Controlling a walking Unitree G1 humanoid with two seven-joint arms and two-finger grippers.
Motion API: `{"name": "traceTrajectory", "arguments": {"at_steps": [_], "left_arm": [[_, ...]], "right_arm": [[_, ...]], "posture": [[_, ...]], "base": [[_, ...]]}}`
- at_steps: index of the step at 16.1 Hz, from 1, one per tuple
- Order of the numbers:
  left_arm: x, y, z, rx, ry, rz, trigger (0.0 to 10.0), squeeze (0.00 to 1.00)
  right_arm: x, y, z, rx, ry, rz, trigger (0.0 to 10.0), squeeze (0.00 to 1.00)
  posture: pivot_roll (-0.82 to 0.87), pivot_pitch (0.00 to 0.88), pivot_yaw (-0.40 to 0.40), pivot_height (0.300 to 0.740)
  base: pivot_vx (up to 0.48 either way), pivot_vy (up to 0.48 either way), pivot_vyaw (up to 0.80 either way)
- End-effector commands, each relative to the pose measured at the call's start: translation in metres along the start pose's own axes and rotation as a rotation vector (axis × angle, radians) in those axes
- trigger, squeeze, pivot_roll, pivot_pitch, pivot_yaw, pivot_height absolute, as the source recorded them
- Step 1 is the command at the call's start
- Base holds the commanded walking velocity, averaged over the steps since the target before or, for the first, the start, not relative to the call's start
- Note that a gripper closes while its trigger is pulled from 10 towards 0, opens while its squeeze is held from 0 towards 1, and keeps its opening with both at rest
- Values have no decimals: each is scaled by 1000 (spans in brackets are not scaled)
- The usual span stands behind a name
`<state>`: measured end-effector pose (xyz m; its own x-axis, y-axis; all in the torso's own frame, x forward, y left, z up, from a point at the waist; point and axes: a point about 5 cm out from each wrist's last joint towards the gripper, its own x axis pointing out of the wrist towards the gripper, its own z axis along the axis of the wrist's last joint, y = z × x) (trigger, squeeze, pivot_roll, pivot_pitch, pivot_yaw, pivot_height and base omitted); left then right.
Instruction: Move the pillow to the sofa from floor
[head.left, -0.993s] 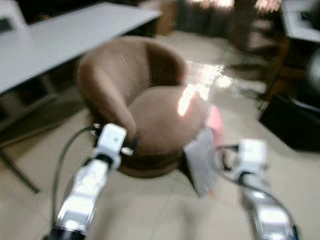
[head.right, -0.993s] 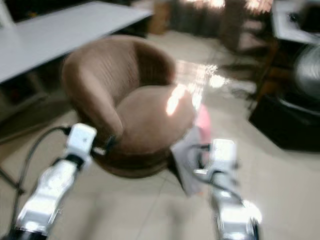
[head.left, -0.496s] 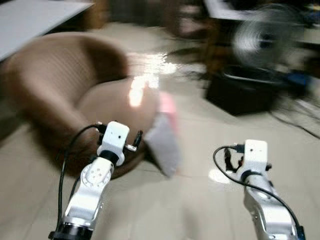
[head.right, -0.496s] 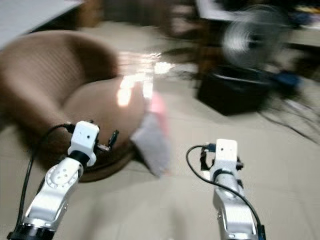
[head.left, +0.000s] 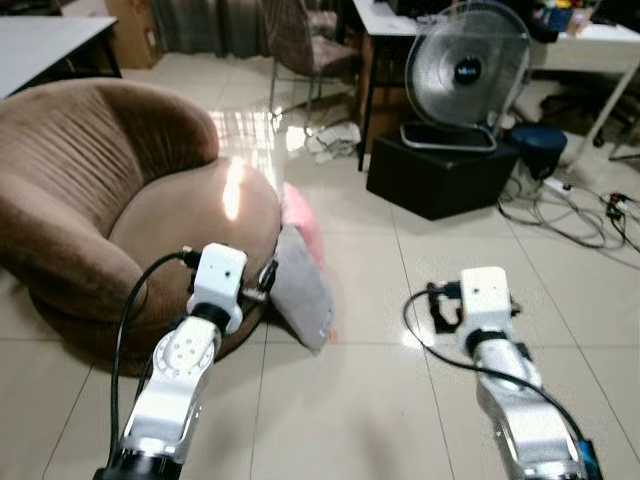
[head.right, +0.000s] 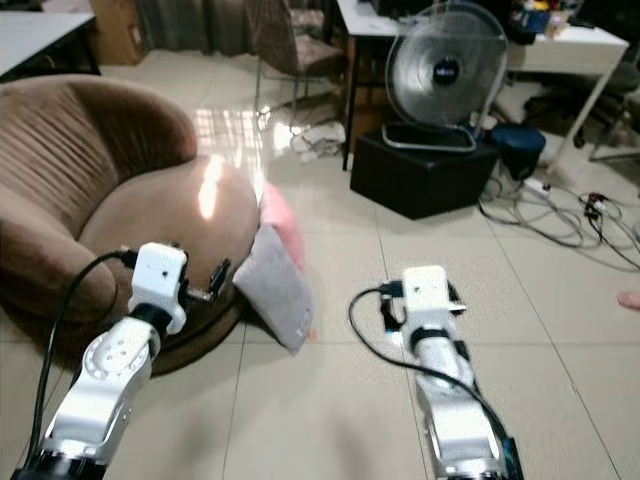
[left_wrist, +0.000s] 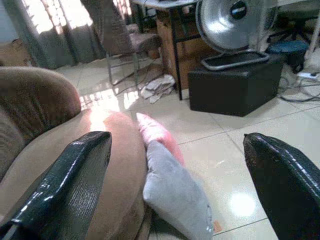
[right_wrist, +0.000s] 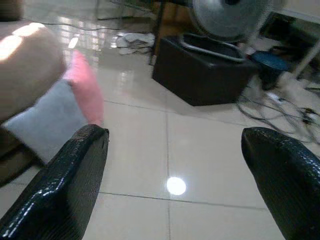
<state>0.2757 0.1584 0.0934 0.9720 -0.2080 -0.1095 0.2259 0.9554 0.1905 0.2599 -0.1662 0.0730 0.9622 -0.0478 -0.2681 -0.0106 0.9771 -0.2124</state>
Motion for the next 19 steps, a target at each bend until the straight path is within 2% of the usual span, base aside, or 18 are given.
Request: {"name": "traceTrajectory", "arguments": {"at_steps": [1, 4, 6, 7, 8, 9, 13, 16, 17, 18, 19], "left_arm": [[-1, 4, 0, -4, 1, 14, 10000, 0], [-2, 4, -2, -10, 7, 19, 10000, 0], [-2, 3, -2, -17, 10, 18, 10000, 0], [-3, 3, -3, -56, 22, 10, 10000, 0], [-3, 3, -3, -67, 25, 7, 10000, 412], [-2, 3, -2, -77, 26, 9, 10000, 1000], [-1, 2, 0, -87, 20, -3, 10000, 1000], [-1, 2, 2, -132, -12, 14, 10000, 1000], [-1, 3, 3, -150, -21, 24, 10000, 1000], [-1, 5, 2, -160, -25, 32, 10000, 1000], [0, 7, 1, -144, -23, 38, 10000, 1000]], "right_arm": [[1, 1, 0, 0, -8, 8, 10000, 0], [3, 2, 3, -20, -47, 29, 10000, 0], [3, 2, 2, 10, -51, 36, 10000, 0], [3, 2, 2, 42, -53, 45, 10000, 784], [3, 2, 2, 47, -53, 47, 10000, 1000], [3, 2, 2, 51, -55, 55, 10000, 1000], [3, 2, 3, 61, -73, 55, 10000, 1000], [1, -5, 16, 121, -232, 8, 10000, 1000], [1, -6, 17, 128, -247, 0, 10000, 776], [1, -7, 17, 127, -256, -5, 10000, 43], [2, -8, 15, 111, -257, -2, 10000, 0]], "posture": [[25, 0, -7, 740], [24, 0, -9, 740], [25, 0, -11, 740], [26, 0, -12, 740], [26, 0, -12, 740], [27, 0, -12, 740], [24, 0, -10, 740], [29, 0, -12, 740], [29, 0, -12, 740], [30, 0, -13, 740], [30, 0, -13, 740]], "base": [[289, 0, 0], [285, 0, 0], [264, 0, 0], [247, 0, 0], [247, 0, 0], [0, 0, 0], [0, 0, 0], [0, 0, 0], [0, 0, 0], [0, 0, 0], [0, 0, 0]]}}
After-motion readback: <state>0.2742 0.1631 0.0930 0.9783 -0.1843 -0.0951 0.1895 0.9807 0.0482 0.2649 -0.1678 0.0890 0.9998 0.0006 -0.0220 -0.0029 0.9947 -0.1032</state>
